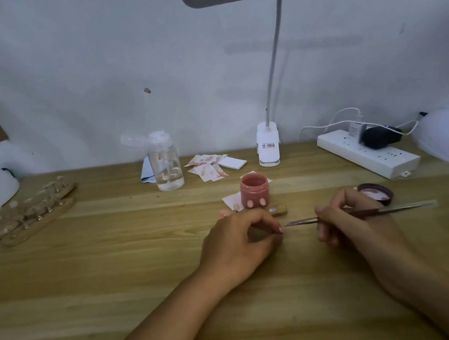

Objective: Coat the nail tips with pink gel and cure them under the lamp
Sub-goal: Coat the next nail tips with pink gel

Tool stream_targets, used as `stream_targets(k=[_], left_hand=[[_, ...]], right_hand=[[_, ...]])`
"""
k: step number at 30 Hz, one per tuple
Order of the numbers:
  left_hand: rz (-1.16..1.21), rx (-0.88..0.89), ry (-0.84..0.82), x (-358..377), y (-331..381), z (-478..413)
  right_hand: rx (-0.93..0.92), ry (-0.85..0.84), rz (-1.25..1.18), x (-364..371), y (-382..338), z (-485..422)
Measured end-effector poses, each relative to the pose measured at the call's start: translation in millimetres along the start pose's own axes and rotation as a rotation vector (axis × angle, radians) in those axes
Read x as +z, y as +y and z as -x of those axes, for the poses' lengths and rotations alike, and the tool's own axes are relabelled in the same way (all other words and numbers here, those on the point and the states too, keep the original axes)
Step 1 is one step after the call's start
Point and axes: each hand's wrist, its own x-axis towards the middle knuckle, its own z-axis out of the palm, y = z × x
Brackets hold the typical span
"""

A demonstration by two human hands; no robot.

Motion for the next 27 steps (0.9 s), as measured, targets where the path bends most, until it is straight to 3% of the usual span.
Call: stream_targets(k=[6, 27], left_hand=[[-0.002, 0.002, -0.001, 1.3, -0.6, -1.0], [-0.023, 0.016, 0.011, 1.0, 1.0, 0.5]], right_hand=[[-0.042, -0.068, 0.069, -0.2, 2.3, -0.2], [-0.050, -0.057, 0.078, -1.4, 5.0, 0.8]])
